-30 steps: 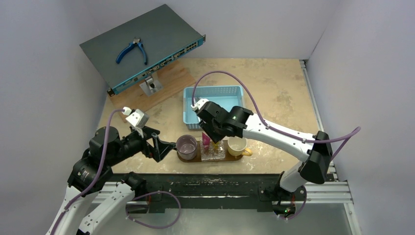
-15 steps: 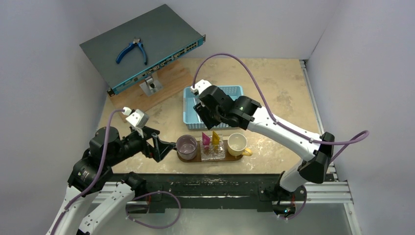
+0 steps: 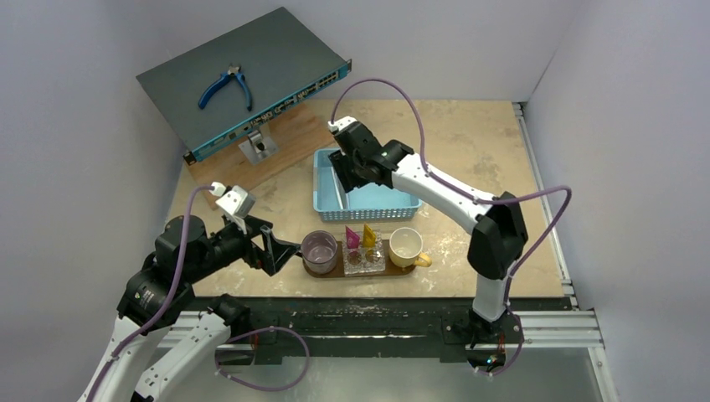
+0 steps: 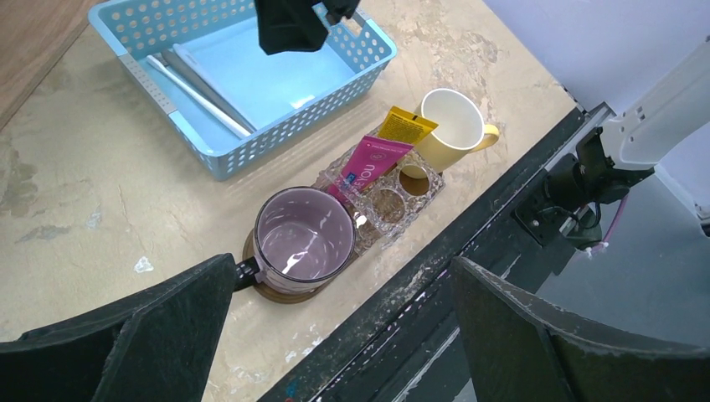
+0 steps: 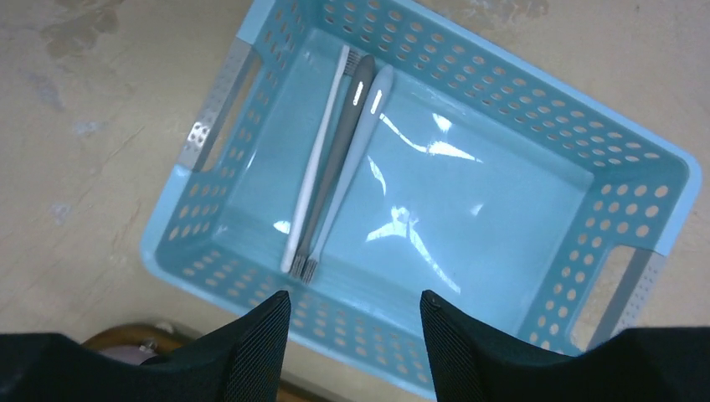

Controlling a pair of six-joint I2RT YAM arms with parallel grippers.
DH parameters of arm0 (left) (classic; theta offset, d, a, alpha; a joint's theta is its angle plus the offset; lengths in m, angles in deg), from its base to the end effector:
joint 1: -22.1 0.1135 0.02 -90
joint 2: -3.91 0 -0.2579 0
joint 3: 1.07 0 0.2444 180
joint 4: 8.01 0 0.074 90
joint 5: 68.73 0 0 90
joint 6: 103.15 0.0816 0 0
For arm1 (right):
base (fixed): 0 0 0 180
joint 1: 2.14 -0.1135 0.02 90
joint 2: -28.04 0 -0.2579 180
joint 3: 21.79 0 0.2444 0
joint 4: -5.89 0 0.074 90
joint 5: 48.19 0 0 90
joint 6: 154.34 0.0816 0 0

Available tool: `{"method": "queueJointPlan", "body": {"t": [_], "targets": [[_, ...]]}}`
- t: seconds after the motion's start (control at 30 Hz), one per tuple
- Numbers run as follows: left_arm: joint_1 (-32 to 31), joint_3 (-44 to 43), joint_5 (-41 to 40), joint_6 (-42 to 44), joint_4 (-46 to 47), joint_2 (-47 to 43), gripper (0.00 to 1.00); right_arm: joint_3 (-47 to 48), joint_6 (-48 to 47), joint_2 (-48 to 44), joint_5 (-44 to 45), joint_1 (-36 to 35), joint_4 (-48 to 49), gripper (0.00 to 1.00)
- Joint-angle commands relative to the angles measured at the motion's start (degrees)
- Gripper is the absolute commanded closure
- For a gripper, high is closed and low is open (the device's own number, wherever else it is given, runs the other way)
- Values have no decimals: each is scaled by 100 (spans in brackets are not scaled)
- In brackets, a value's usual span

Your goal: Prepare toiletry sets of a toothbrush and toothpaste on the tray

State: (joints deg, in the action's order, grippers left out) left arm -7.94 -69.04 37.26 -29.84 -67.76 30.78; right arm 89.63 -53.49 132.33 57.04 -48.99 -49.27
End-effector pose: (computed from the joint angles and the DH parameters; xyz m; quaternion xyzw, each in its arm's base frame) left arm 0.0914 -0.0788 0.3420 0.1741 0.7896 -0.3328 0.4854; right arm 0.3086 0.2978 0.2802 -0.2408 0.8948 0.0629 0.3706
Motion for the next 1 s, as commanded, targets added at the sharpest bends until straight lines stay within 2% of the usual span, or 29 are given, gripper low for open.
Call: {"method": "queueJointPlan", "body": {"t": [0.0, 0.23, 0.43, 0.7, 0.97], "targets": [[-10, 17, -101, 95, 104, 30, 0, 349, 233, 418, -206, 234, 462, 39], [-10, 34, -189, 111, 84, -24, 0, 714, 383, 1359, -236, 407, 651, 40], [-8, 31, -215, 130, 80, -34, 0, 1155, 481, 1961, -265, 501, 605, 45], [-9, 41, -210, 139, 75, -8, 0, 1276, 557, 2347, -307, 622, 735, 56], [-9, 36, -193, 148, 80, 28, 0, 1314, 620, 2588, -450, 666, 811, 58]]}}
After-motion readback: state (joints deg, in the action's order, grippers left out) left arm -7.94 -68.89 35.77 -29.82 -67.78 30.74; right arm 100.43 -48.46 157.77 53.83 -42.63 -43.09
